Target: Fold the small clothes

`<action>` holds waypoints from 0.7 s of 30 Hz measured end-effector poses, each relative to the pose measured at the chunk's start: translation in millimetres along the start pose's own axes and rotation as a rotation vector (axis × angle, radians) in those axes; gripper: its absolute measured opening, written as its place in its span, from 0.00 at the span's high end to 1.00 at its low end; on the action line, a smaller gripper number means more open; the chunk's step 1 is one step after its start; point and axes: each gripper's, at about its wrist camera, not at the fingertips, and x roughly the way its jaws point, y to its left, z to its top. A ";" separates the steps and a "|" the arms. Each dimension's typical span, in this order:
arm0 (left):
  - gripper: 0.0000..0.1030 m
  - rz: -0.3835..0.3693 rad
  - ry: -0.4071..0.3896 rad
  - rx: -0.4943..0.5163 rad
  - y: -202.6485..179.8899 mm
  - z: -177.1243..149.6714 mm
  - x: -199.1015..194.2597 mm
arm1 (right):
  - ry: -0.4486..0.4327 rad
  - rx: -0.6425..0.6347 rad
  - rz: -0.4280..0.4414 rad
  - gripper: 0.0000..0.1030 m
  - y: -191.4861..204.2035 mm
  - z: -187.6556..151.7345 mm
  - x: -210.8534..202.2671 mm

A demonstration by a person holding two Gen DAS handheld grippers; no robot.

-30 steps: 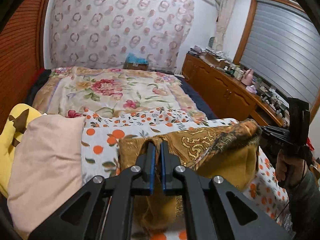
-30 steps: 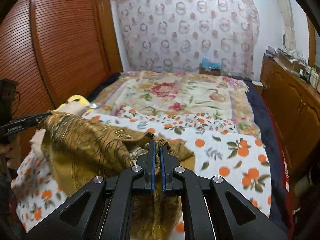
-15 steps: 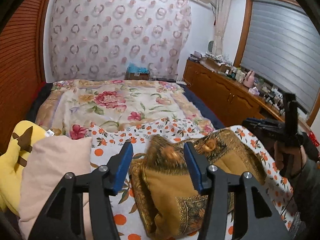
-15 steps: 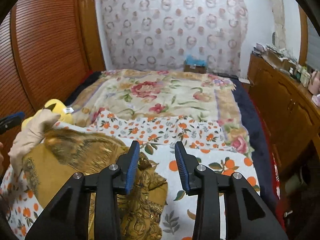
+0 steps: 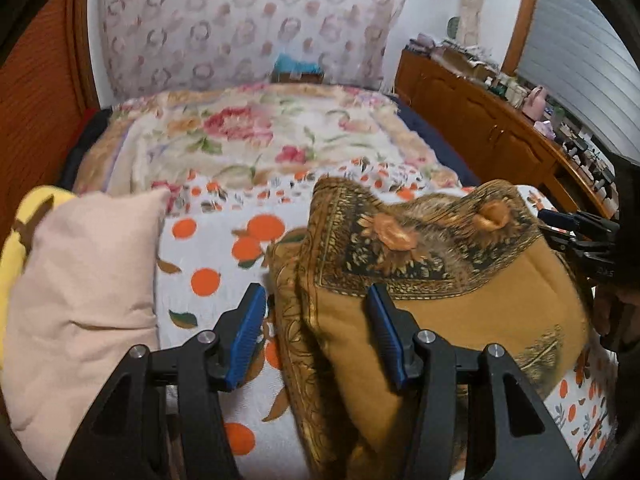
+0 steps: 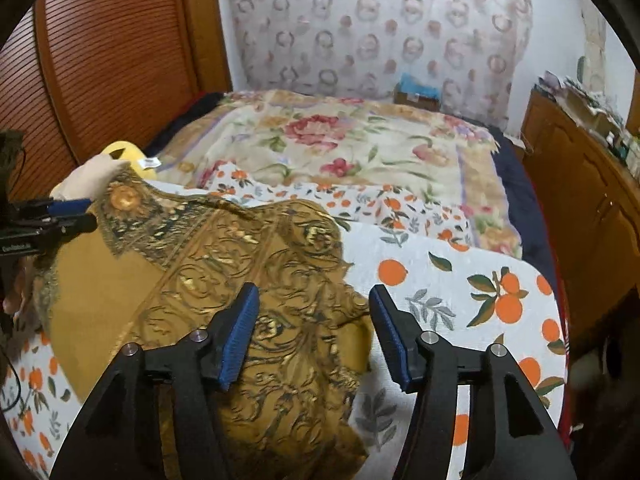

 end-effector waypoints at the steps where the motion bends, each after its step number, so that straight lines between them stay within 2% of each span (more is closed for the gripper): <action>1: 0.49 -0.002 0.016 -0.009 1.8 -0.8 4.6 | 0.008 0.010 0.006 0.40 -2.4 -1.1 2.8; 4: 0.49 -0.011 0.029 -0.021 3.8 -3.4 10.2 | 0.025 0.017 0.008 0.38 -3.7 -3.1 8.5; 8: 0.48 -0.015 0.021 -0.023 3.0 -2.1 10.6 | 0.038 0.066 0.051 0.38 -9.6 -6.5 14.1; 13: 0.50 -0.055 0.007 -0.019 3.3 -1.0 11.3 | 0.040 0.078 0.085 0.38 -13.1 -7.4 15.9; 14: 0.57 -0.068 0.006 -0.017 3.4 1.5 12.2 | 0.041 0.082 0.090 0.37 -13.7 -7.0 16.3; 16: 0.65 -0.095 0.009 -0.026 5.4 3.5 11.3 | 0.046 0.076 0.086 0.38 -11.7 -5.8 16.5; 17: 0.75 -0.108 0.010 -0.028 5.7 4.4 10.8 | 0.048 0.071 0.083 0.40 -10.5 -5.9 15.6; 20: 0.90 -0.150 0.010 -0.021 5.4 8.1 8.6 | 0.051 0.054 0.109 0.56 -4.5 -4.4 17.3; 21: 0.93 -0.158 0.005 -0.012 3.6 8.5 6.3 | 0.054 0.048 0.125 0.69 -1.8 -4.6 17.9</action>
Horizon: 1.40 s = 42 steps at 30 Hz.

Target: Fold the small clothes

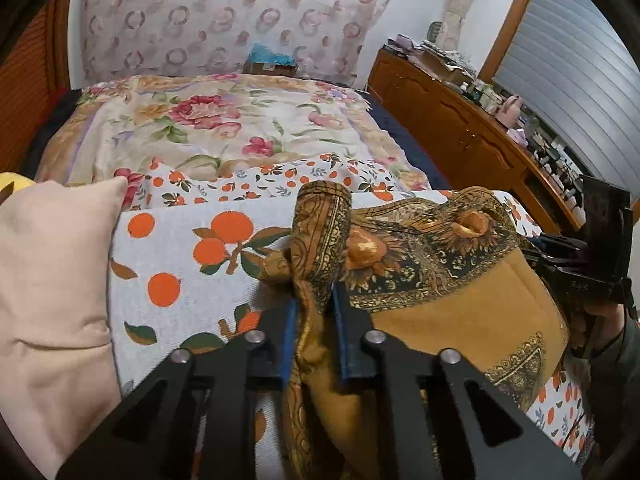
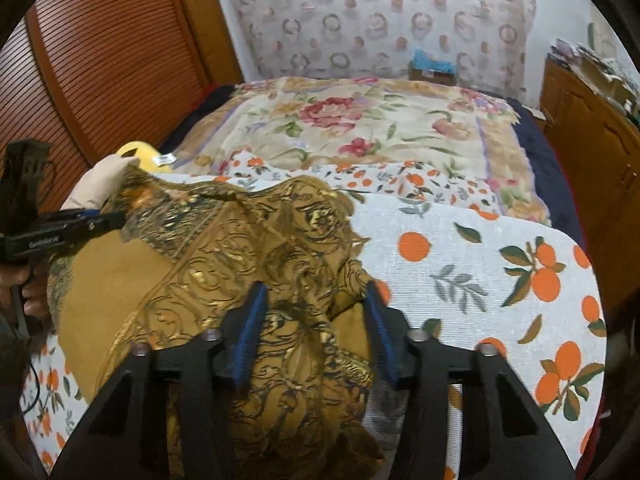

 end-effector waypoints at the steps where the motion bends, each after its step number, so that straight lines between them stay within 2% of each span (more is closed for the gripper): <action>1: 0.96 -0.016 -0.009 0.006 -1.9 0.6 -3.3 | 0.006 -0.006 0.024 0.78 2.0 -0.2 0.7; 4: 0.97 -0.047 -0.069 0.023 -11.0 2.5 -23.0 | 0.001 -0.061 0.056 0.90 11.8 1.5 -1.5; 11: 0.98 -0.062 -0.235 0.042 -29.1 -6.7 -102.9 | -0.173 -0.117 0.057 0.92 44.4 10.5 -52.2; 17: 0.98 -0.018 -0.370 0.007 -14.2 -27.1 -167.7 | -0.288 -0.178 0.083 0.92 86.8 37.0 -79.0; 24: 0.98 0.076 -0.479 -0.065 29.9 -52.7 -224.0 | -0.344 -0.278 0.145 0.93 149.2 80.6 -79.9; 28: 0.98 0.136 -0.490 -0.149 72.2 -73.8 -229.8 | -0.331 -0.362 0.175 0.93 191.4 111.2 -59.5; 34: 0.98 0.197 -0.468 -0.297 129.0 -122.9 -215.4 | -0.265 -0.502 0.187 0.93 267.9 155.3 9.7; 37: 0.98 0.201 -0.454 -0.341 138.9 -142.3 -207.4 | -0.227 -0.547 0.195 0.93 302.3 173.1 48.0; 42: 0.98 0.238 -0.440 -0.347 139.1 -157.8 -206.7 | -0.186 -0.628 0.221 0.93 358.4 186.2 97.9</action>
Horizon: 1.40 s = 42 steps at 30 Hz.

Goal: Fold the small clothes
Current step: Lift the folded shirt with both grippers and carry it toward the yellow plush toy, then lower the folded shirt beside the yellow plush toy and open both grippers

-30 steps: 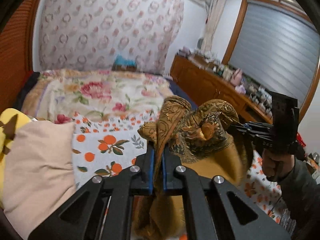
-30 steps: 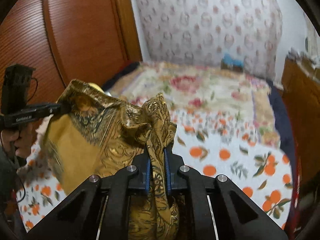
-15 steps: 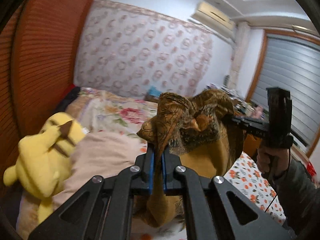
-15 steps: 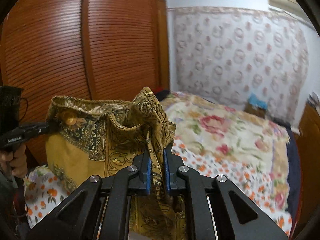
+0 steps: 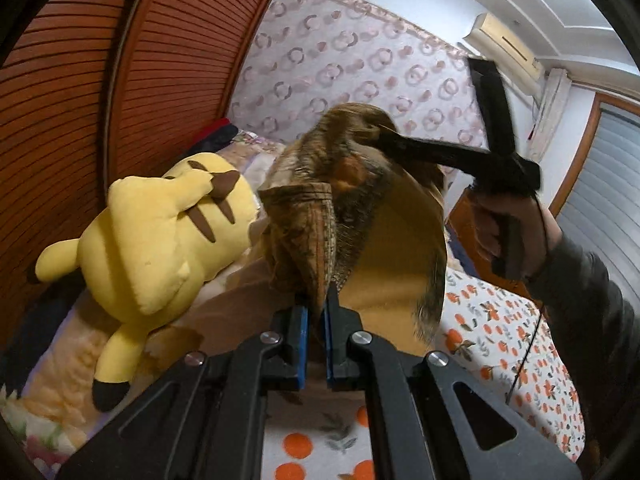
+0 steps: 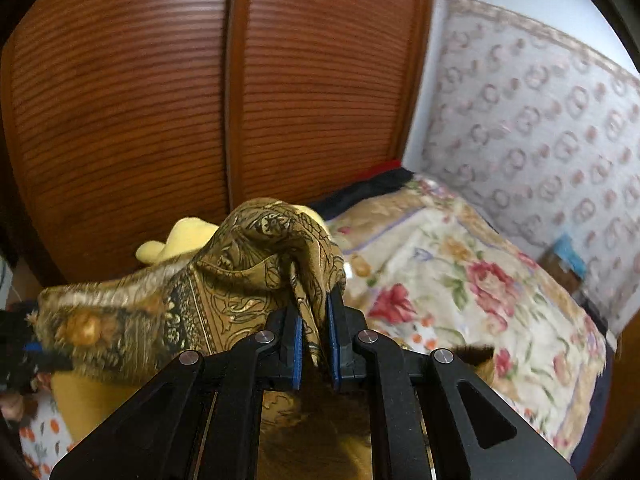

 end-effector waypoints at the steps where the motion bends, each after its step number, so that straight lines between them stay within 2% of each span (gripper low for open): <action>1: 0.97 0.013 -0.001 0.003 -1.1 -2.9 -6.8 | 0.002 -0.008 0.005 0.93 5.0 0.9 6.8; 3: 0.97 0.032 0.000 0.013 -2.4 -5.4 -10.1 | 0.021 -0.019 0.012 0.92 13.0 4.1 27.4; 6: 0.97 0.035 0.006 0.013 -0.3 -7.0 -9.6 | 0.053 0.009 0.009 0.84 15.1 5.9 44.6; 8: 0.94 0.040 -0.002 0.024 0.6 -7.7 -13.5 | 0.044 0.038 -0.003 0.71 12.1 6.2 42.3; 9: 0.93 0.049 -0.007 0.036 -1.0 -6.4 -15.4 | 0.040 0.046 -0.010 0.62 10.8 5.6 39.5; 10: 0.89 0.059 -0.012 0.044 -1.3 -4.9 -16.0 | 0.039 0.049 -0.019 0.58 9.2 3.2 35.2; 12: 0.74 0.064 -0.031 0.043 0.1 -2.4 -20.6 | 0.028 0.057 -0.020 0.57 8.5 -0.4 25.9; 13: 0.62 0.061 -0.040 0.045 0.3 -1.6 -23.1 | 0.022 0.068 -0.017 0.55 8.9 -3.2 20.3; 15: 0.56 0.062 -0.049 0.068 -1.4 1.7 -27.0 | 0.009 0.090 0.015 0.53 12.9 -14.3 6.8; 17: 0.41 0.078 -0.056 0.091 -4.1 4.8 -29.7 | 0.009 0.096 0.041 0.53 22.7 -27.0 -1.6; 23: 0.39 0.099 -0.066 0.113 -8.7 11.2 -37.4 | 0.068 0.126 0.075 0.52 55.9 -69.4 -5.7; 27: 0.39 0.130 -0.058 0.120 -11.2 12.1 -40.0 | 0.060 0.145 0.058 0.49 67.4 -83.1 -4.9; 32: 0.39 0.154 -0.041 0.141 -17.6 11.4 -43.9 | 0.089 0.134 0.013 0.47 78.0 -102.4 15.6; 37: 0.39 0.160 -0.025 0.185 -27.2 9.0 -47.4 | 0.083 0.173 0.005 0.47 75.0 -101.3 3.6; 42: 0.39 0.149 -0.025 0.211 -40.5 4.5 -53.0 | 0.044 0.209 -0.015 0.47 75.2 -103.9 -28.2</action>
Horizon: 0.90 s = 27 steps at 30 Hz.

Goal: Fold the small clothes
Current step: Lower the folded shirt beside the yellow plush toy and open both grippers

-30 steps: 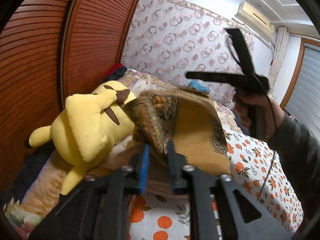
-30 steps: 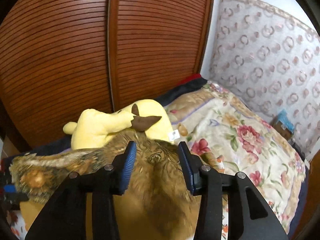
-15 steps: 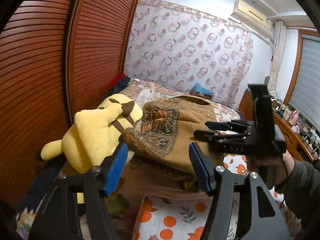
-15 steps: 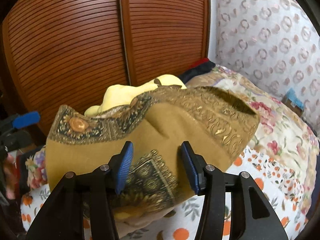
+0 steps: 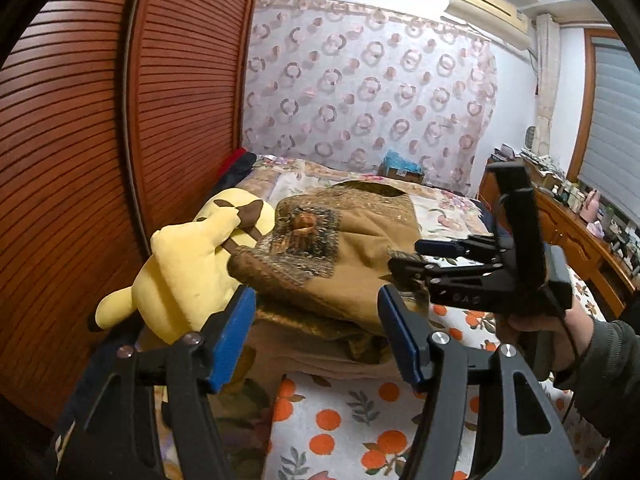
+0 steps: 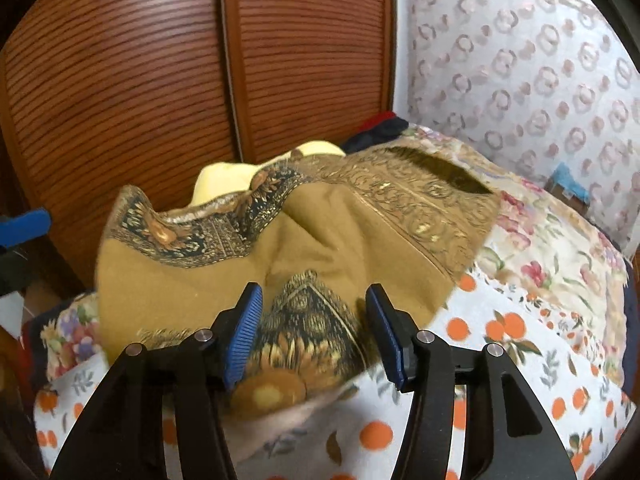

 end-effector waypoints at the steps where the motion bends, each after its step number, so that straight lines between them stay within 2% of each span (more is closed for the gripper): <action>1: 0.39 0.001 0.002 0.006 -3.6 -0.4 -1.1 | -0.007 0.007 -0.003 0.47 -0.8 -0.4 -6.1; 12: 0.39 -0.038 0.002 0.078 -51.1 -5.2 -9.4 | -0.100 0.116 -0.114 0.46 -19.5 -40.5 -109.8; 18: 0.39 -0.096 -0.007 0.112 -88.0 -7.3 -15.7 | -0.141 0.176 -0.199 0.35 -29.3 -76.1 -172.5; 22: 0.39 -0.124 -0.014 0.136 -115.6 -6.1 -21.8 | -0.158 0.198 -0.255 0.24 -32.0 -94.4 -204.5; 27: 0.38 -0.159 -0.011 0.147 -142.6 -2.9 -28.1 | -0.192 0.236 -0.317 0.16 -38.2 -114.7 -243.0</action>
